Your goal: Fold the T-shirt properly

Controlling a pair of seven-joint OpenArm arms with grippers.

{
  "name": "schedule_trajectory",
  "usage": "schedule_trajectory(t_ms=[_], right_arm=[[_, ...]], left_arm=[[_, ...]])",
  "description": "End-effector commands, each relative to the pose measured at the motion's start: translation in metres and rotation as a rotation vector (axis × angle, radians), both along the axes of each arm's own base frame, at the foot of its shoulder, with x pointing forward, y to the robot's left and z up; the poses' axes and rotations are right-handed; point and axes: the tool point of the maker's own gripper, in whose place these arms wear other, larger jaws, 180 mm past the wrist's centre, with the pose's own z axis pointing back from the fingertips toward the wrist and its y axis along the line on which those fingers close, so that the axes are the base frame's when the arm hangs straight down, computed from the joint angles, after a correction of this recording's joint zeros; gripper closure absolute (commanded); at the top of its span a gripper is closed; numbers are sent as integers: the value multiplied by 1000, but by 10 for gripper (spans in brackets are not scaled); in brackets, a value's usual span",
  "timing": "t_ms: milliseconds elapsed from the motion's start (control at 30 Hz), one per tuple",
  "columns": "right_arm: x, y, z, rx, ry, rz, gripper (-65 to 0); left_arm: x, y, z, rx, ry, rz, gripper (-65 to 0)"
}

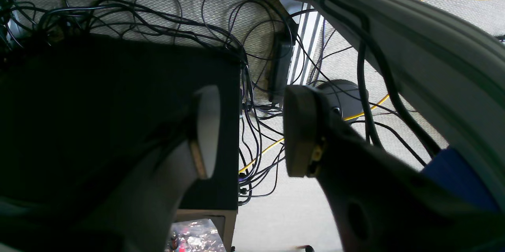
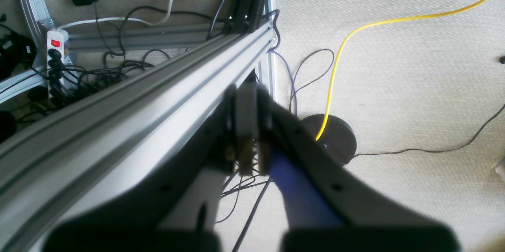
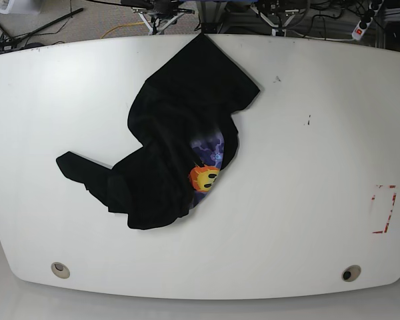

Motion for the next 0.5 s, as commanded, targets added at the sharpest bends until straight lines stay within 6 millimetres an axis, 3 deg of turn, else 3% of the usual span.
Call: schedule_trajectory(t_ms=[0, 400, 467], right_arm=[[-3, 2, 0, -4, 4, 12, -13], [-13, -3, 0, -16, 14, 4, -11], [-26, -5, 1, -24, 16, 5, -14]], left_arm=[[3, 2, 0, 7, -16, -2, -242], [-4, 3, 0, 4, -5, -4, -236], [-16, 3, 1, 6, -8, -9, -239]])
